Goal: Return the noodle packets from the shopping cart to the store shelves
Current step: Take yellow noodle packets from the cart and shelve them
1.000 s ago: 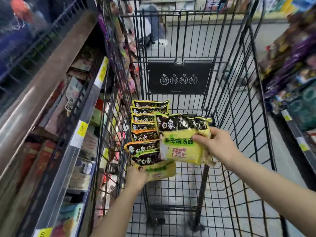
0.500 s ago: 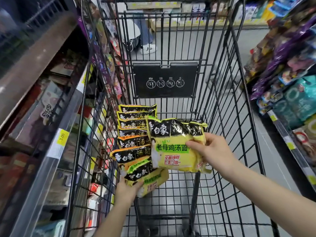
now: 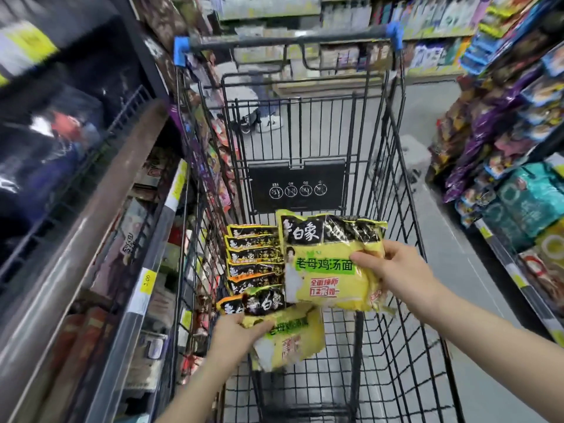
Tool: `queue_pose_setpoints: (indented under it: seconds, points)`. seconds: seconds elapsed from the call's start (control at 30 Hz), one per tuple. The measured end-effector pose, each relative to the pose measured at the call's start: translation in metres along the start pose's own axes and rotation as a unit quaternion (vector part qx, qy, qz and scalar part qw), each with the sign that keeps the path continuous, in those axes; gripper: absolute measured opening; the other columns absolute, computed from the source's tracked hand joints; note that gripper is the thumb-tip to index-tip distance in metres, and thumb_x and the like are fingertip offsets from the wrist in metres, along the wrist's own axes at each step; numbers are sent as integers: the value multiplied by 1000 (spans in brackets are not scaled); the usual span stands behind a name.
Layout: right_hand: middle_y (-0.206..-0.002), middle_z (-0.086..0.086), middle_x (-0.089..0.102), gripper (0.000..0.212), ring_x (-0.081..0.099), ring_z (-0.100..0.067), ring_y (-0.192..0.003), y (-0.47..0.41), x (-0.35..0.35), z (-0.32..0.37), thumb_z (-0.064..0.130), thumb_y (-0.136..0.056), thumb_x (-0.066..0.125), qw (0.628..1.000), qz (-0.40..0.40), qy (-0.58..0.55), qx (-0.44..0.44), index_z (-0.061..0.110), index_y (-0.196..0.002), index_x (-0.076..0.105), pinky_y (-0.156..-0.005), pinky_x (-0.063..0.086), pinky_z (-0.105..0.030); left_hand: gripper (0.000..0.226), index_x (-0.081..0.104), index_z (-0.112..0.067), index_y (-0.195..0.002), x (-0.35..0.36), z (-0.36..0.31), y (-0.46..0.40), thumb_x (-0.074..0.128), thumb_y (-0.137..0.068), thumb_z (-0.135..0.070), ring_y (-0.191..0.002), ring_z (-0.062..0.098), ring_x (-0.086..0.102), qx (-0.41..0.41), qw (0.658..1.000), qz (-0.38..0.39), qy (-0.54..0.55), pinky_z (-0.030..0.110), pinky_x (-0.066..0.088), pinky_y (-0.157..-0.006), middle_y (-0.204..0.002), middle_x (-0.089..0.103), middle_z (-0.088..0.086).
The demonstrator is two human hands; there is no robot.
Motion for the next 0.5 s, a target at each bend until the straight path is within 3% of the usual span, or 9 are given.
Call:
queue_pose_setpoints:
  seconds: [0.07,0.13,0.2,0.3,0.4,0.5]
  points:
    - [-83,-9,72,10,65,-16,-60,10,-20,23,15,-84,67,1000,-23,-6,-7,6,-85,64,-47,46,-18,46,55,-7,-62,-16,-35,12,85,-58,-41,-40,7,53,22,999,29,13,22,43,-42,-49,63,-2]
    - [-86,-11,74,16,67,-22,-68,21,-43,46,18,-83,69,999,-46,-10,-10,4,-91,66,-58,50,-30,74,62,3,-73,-32,-71,24,86,-38,-57,-52,18,59,47,997,53,36,28,44,-50,-63,69,13]
    - [-86,-13,73,19,65,-28,-73,32,-67,73,17,-82,69,998,-66,-16,-18,2,-94,67,-67,50,-41,86,61,11,-82,-53,-106,32,85,-39,-59,-56,21,55,73,994,56,67,29,38,-53,-70,68,21]
    - [-81,-12,74,13,64,-26,-68,53,-102,117,14,-82,70,994,-90,-30,-45,4,-91,70,-61,47,-35,83,61,10,-78,-82,-169,53,86,-39,-59,-57,24,58,121,987,55,91,30,40,-55,-68,67,18]
    - [-65,-4,72,6,62,-14,-50,78,-134,164,11,-83,67,990,-101,-47,-83,6,-84,70,-47,46,-25,101,62,14,-92,-104,-232,78,88,-28,-59,-83,44,67,169,978,72,102,50,50,-73,-87,72,22]
    - [-70,-11,73,9,63,-22,-57,111,-165,206,12,-83,68,984,-121,-60,-118,5,-87,70,-50,46,-26,95,63,13,-98,-121,-293,110,88,-37,-56,-91,49,63,221,968,77,94,58,48,-85,-94,69,28]
Point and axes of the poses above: each hand's wrist, its own y-axis away from the middle knuckle, its own x-axis out of the palm, z = x × y, the point moved 9 cm from there along -y, towards the middle knuckle
